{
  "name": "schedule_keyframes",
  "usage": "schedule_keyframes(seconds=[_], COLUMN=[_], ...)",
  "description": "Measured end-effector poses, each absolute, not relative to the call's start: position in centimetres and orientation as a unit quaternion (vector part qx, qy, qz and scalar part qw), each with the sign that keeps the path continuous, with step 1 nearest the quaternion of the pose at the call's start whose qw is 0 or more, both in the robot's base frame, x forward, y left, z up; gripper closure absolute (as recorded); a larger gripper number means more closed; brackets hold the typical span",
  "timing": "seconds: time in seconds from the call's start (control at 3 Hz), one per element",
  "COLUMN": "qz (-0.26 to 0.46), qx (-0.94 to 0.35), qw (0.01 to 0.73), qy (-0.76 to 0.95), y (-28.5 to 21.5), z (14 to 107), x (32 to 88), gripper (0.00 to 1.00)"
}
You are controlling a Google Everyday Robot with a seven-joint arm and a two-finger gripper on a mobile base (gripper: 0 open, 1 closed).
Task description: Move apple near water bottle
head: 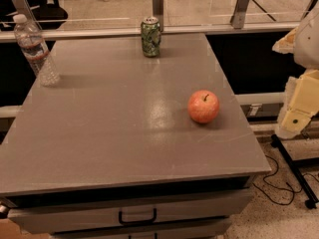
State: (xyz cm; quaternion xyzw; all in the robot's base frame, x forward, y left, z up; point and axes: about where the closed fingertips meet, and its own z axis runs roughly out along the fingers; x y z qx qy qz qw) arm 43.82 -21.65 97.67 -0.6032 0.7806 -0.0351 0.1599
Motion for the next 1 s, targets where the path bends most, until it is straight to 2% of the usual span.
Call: schedule_keyframes(seconds=[0.33,1.0], qz=[-0.035,0.028], qx=[-0.603,-0.585], qw=[0.160,0.226], qy=[0.781,0.779], y=[-21.6,-18.6], z=[97.7,95.1], x=[43.8,47.9], gripper=[0.00,0.00])
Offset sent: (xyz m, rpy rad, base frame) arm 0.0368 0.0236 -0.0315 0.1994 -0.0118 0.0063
